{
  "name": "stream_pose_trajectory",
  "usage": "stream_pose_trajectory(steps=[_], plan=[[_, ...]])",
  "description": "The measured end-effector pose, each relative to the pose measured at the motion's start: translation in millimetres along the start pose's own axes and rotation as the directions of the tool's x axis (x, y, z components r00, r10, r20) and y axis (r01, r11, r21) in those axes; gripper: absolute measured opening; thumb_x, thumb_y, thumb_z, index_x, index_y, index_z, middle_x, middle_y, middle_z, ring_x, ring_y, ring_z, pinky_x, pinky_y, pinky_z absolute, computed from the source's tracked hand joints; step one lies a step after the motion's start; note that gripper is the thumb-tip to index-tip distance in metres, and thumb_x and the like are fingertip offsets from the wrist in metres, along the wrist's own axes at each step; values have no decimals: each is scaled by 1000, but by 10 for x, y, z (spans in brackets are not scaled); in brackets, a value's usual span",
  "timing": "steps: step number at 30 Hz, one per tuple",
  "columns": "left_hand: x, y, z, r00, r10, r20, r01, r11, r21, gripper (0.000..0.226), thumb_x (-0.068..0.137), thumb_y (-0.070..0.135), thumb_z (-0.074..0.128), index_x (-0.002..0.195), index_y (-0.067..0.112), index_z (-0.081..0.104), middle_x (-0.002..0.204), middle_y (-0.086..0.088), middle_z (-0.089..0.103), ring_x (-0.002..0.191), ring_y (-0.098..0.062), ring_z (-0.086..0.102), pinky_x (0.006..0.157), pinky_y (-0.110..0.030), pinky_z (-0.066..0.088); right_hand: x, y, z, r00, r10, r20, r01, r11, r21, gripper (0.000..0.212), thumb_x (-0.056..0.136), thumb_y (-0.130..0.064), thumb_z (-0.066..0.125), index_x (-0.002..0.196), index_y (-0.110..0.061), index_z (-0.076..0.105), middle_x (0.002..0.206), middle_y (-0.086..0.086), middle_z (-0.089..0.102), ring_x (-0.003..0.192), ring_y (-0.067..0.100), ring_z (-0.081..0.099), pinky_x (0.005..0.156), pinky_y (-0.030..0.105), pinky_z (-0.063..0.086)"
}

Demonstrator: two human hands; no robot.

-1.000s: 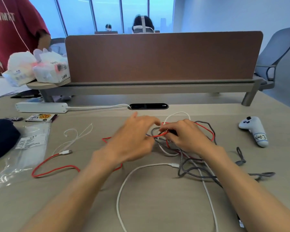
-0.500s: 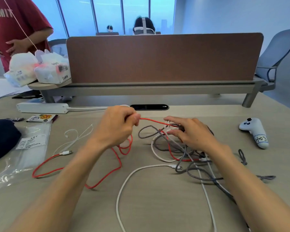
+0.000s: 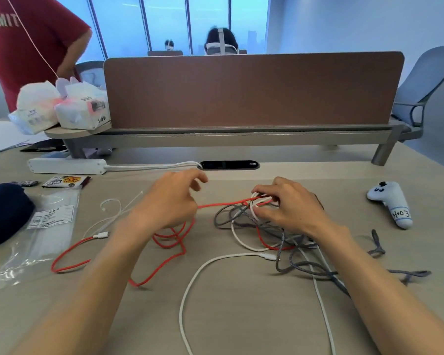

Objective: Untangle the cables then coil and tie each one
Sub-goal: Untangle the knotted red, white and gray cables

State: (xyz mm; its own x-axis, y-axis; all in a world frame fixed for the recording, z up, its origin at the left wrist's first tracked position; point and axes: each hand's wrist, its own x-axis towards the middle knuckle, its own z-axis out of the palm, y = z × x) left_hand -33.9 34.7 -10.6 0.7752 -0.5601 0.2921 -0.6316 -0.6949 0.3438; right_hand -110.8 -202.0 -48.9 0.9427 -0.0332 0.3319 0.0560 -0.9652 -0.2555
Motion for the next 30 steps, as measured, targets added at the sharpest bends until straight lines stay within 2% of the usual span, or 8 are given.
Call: stream_pose_trajectory(steps=[2,4,6,8,15,18,26,30], plan=[[-21,141,130,995,81,61,-71,987,-147,47,72,-6,46,107,20,63,97,3,67,87,-15,62,83,-34,50,4,-63,42,1000,-8,-3,8,1000,-7,31,81,-50,60,110,-41,59,90,-8,44,84,16,50,63,30,36],[-32,273,318,989,77,123,-37,954,-298,18,87,18,50,98,23,63,89,1,71,75,-12,63,81,-36,51,0,-105,84,1000,-12,-5,12,1000,-8,34,80,-50,60,112,-40,59,98,-10,41,87,17,53,63,29,35],[-42,347,480,980,86,179,-33,960,-279,26,91,50,49,91,27,60,74,5,68,64,-9,59,73,-36,52,-9,-139,101,1000,-27,-4,27,1000,-10,36,78,-47,60,113,-37,59,107,-9,41,91,19,55,66,28,36],[-64,354,577,970,97,221,-50,977,-209,31,84,60,54,85,29,56,62,10,60,61,-11,56,66,-33,48,-15,-180,96,999,-42,1,42,999,-7,37,78,-42,62,114,-37,60,115,-7,42,94,20,56,70,29,38],[-88,404,591,977,128,171,-97,979,-181,25,88,28,60,64,18,58,64,3,66,62,-15,59,60,-29,44,-19,-208,105,996,-84,-6,84,996,-11,31,84,-37,60,115,-39,62,117,-11,47,91,12,56,69,28,39],[-71,367,429,981,96,171,-13,901,-434,21,93,13,55,72,15,59,62,1,69,55,-12,62,60,-28,51,-4,-120,76,999,-27,-37,27,1000,4,30,85,-40,59,115,-41,62,115,-12,48,97,11,53,68,28,37],[-18,104,-205,965,-114,-235,-79,729,-680,20,76,22,52,57,17,53,39,11,37,39,-2,28,40,-20,22,-15,177,11,990,143,-17,-142,989,46,24,85,-39,58,108,-40,65,107,-13,46,104,14,52,74,31,39],[2,-144,-350,970,-168,-177,87,915,-395,24,76,21,58,54,15,63,38,7,42,43,-9,37,49,-28,26,-64,300,6,986,164,8,-165,986,34,26,88,-33,55,111,-37,66,103,-17,42,101,13,50,74,30,37]])
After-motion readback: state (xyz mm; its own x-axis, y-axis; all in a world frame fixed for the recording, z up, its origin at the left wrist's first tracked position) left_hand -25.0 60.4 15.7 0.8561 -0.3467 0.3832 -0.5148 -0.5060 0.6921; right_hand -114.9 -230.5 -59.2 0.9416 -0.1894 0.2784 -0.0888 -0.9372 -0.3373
